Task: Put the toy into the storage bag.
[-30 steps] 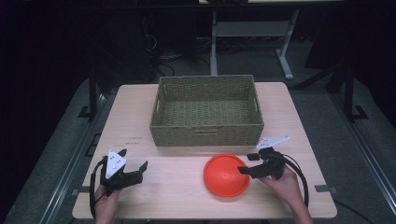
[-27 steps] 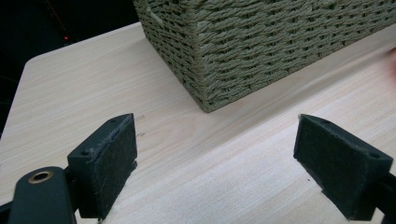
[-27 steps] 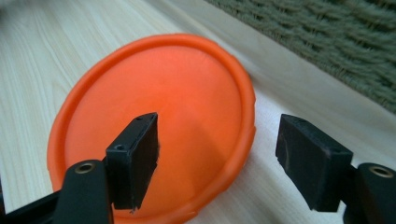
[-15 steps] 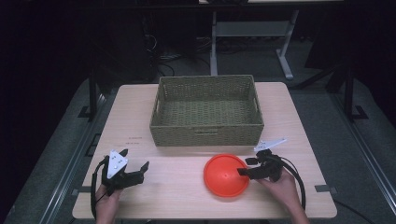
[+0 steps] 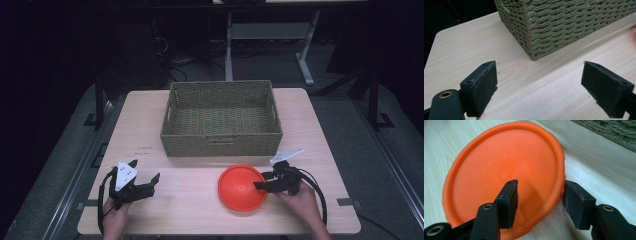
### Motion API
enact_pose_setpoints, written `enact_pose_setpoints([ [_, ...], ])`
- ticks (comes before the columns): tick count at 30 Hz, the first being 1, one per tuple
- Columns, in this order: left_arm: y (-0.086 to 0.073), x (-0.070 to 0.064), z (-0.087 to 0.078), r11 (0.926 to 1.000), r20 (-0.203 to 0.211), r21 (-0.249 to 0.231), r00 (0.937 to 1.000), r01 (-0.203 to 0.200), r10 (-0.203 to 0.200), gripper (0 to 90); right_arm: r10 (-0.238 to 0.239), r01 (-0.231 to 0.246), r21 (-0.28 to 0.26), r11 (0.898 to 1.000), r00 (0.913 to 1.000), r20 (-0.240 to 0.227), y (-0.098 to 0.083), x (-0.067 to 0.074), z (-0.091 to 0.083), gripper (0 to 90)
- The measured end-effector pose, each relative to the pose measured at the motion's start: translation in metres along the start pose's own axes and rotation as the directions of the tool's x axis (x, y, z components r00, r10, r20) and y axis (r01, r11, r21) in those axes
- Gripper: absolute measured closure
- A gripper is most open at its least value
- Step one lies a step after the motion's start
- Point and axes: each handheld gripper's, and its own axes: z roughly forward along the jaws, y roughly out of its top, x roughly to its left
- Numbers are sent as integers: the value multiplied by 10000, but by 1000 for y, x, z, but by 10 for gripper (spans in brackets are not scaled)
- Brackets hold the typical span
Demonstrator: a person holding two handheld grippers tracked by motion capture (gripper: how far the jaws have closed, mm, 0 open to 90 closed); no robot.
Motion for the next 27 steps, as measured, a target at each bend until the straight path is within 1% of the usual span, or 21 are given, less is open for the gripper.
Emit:
enact_pose_setpoints([
  [5, 0, -1, 1, 10000, 26, 32, 10000, -9, 9, 128, 143, -143, 5, 9999, 9999, -96, -1, -1, 1, 478],
  [7, 0, -1, 1, 10000, 12, 37, 10000, 6, -6, 128, 101, -101, 67, 9999, 9999, -93, -1, -2, 2, 484],
  [14, 0, 0, 1, 10000, 8, 44, 10000, -4, 4, 128, -32, 31, 124, 9999, 9999, 132, -1, 0, 2, 520],
  [27, 0, -1, 1, 10000, 18, 8, 10000, 8, -8, 128, 84, -88, 129, 9999, 9996, 273, -2, 1, -1, 602],
])
